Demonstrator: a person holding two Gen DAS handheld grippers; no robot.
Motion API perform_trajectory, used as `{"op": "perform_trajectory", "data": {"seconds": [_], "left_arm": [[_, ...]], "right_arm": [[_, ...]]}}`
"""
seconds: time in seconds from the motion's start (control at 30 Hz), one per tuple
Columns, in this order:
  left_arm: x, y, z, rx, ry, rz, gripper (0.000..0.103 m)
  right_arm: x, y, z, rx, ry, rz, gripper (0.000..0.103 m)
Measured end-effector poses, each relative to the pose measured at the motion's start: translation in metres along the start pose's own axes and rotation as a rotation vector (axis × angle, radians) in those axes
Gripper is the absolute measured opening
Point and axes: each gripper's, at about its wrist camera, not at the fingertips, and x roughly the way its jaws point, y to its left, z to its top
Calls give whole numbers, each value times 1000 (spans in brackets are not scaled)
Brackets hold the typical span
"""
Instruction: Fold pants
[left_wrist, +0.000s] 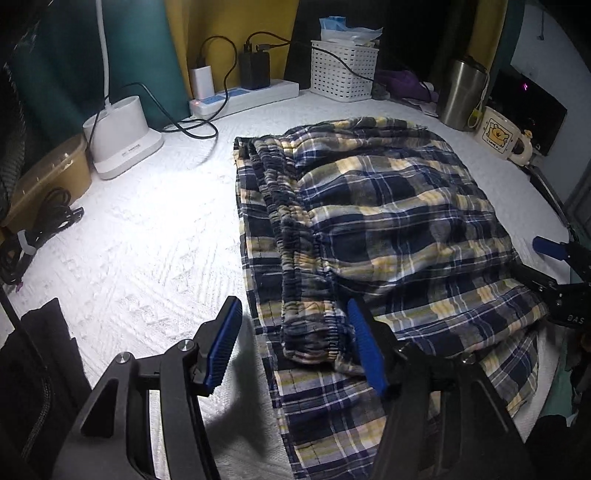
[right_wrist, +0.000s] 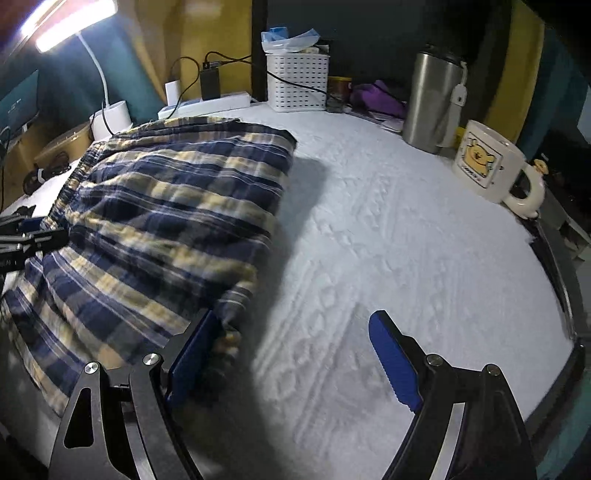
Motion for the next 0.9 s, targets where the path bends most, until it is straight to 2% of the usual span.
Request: {"op": "perform_trajectory", "data": {"seconds": [0.2, 0.3, 0.37, 0.47, 0.67, 0.9], "left_arm": [[-5, 2, 0, -17, -13, 19, 60], [-19, -1, 1, -14, -52, 14, 60], [-28, -5, -1, 1, -74, -19, 60], [-26, -9, -5, 31, -53, -36, 60], [-11, 6, -18, -11, -13, -33, 60], [-12, 8, -22, -13, -32, -35, 61]], "right_arm": [[-13, -10, -9, 21, -4, -42, 85], [-22, -8, -8, 42, -31, 1, 85], [-25, 3, -8, 26, -39, 31, 85], [-20, 18, -10, 2, -21, 55, 85], [-15, 23, -17, 4, -11, 54, 85], [-16, 15, -25, 11, -14, 57, 85]]}}
